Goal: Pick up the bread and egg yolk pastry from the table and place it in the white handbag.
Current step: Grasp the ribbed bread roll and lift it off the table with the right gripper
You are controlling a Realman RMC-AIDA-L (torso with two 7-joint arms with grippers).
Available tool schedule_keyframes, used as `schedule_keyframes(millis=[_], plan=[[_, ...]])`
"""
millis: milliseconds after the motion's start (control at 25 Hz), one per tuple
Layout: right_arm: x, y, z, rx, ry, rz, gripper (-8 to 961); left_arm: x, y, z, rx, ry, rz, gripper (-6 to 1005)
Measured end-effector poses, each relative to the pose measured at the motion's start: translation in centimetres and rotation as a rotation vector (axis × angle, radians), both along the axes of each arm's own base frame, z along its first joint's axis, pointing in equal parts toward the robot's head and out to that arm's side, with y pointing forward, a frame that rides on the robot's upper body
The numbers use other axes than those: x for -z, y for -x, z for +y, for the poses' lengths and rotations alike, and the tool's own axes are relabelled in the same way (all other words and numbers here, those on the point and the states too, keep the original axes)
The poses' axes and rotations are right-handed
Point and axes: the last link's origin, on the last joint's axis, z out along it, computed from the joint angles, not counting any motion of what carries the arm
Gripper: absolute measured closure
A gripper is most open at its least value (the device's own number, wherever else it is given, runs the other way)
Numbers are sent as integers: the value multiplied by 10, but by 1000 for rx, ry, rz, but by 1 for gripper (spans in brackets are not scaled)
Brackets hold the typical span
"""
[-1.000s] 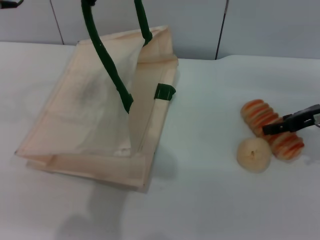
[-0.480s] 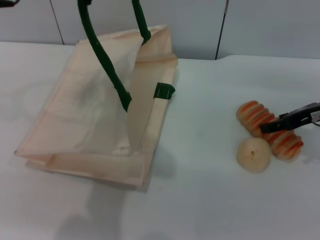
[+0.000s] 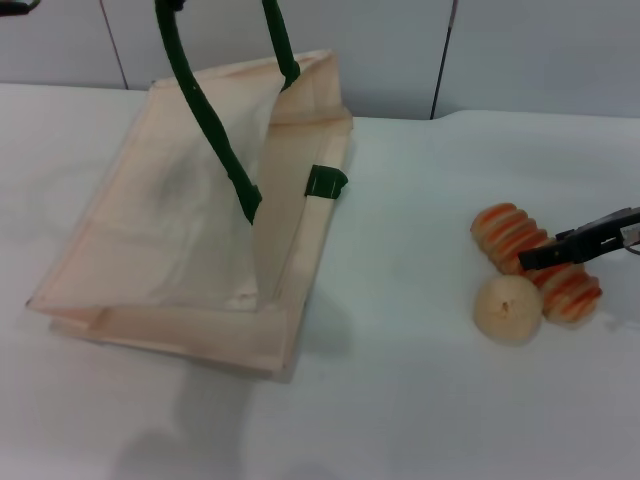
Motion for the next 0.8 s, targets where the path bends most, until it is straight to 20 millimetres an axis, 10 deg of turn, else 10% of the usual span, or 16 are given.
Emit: schedule_keyframes(millis=[800], plan=[[7, -3, 3, 23, -18, -25, 187, 1, 0, 0, -1, 3, 0, 885]])
